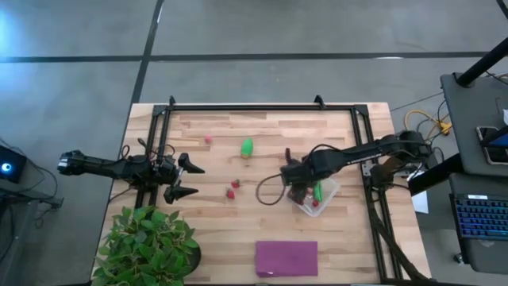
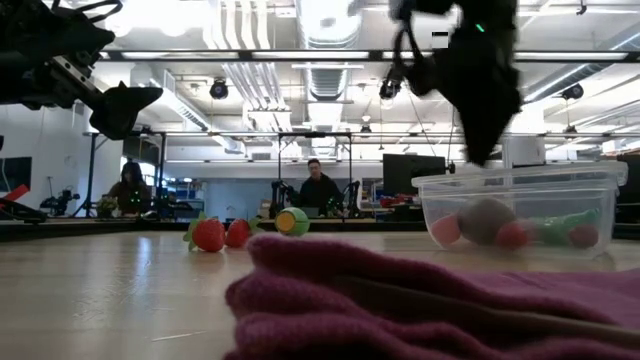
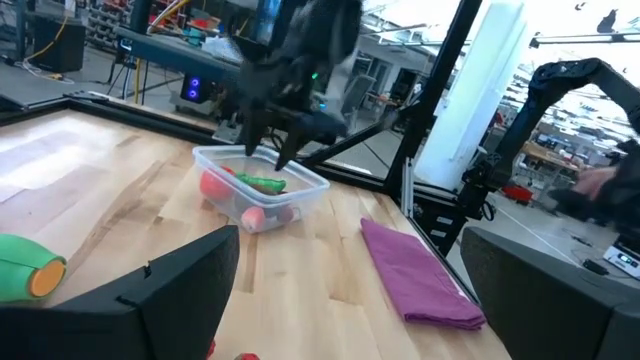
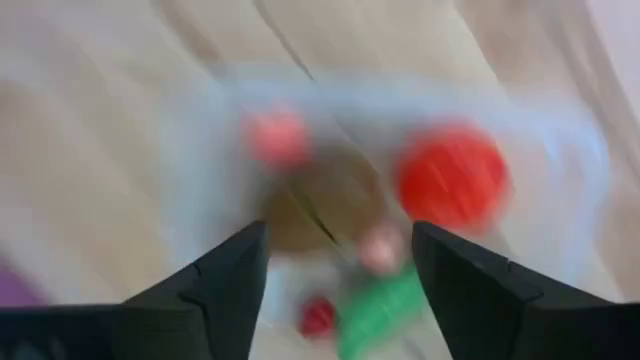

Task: Pick and placing Produce into tupperware
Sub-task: Put the top red strawberry into the transparent bin

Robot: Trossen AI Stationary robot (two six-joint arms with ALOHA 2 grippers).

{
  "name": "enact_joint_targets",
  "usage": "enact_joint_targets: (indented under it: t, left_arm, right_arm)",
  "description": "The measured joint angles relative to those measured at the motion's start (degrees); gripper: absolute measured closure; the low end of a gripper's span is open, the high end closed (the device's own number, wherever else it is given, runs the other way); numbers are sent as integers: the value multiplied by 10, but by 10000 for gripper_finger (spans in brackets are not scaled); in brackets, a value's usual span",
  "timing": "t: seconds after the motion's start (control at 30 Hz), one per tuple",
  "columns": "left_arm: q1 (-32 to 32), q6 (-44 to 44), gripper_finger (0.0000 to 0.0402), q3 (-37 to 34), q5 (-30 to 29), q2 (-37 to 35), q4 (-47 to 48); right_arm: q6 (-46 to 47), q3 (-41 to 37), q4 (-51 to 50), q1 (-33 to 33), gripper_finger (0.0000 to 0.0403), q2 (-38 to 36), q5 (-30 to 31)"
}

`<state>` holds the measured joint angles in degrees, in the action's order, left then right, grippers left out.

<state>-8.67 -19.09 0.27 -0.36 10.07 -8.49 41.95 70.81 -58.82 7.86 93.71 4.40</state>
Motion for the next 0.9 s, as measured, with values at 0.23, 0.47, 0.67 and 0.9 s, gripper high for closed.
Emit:
enact_joint_targets:
  t: [0.23, 0.47, 0.67, 0.9]
  left_arm:
    - [0, 0, 35, 0, 0, -1, 0]
    - [0, 0, 35, 0, 0, 0, 0]
    - [0, 0, 35, 0, 0, -1, 1]
    - [0, 0, 35, 0, 0, -1, 0]
  right_arm:
    - [-209, 56, 192, -13, 152, 29, 12]
    - [-229, 86, 293, -75, 168, 123, -126]
    - [-310, 164, 294, -83, 172, 219, -134]
    - [-446, 259, 289, -78, 172, 290, -68]
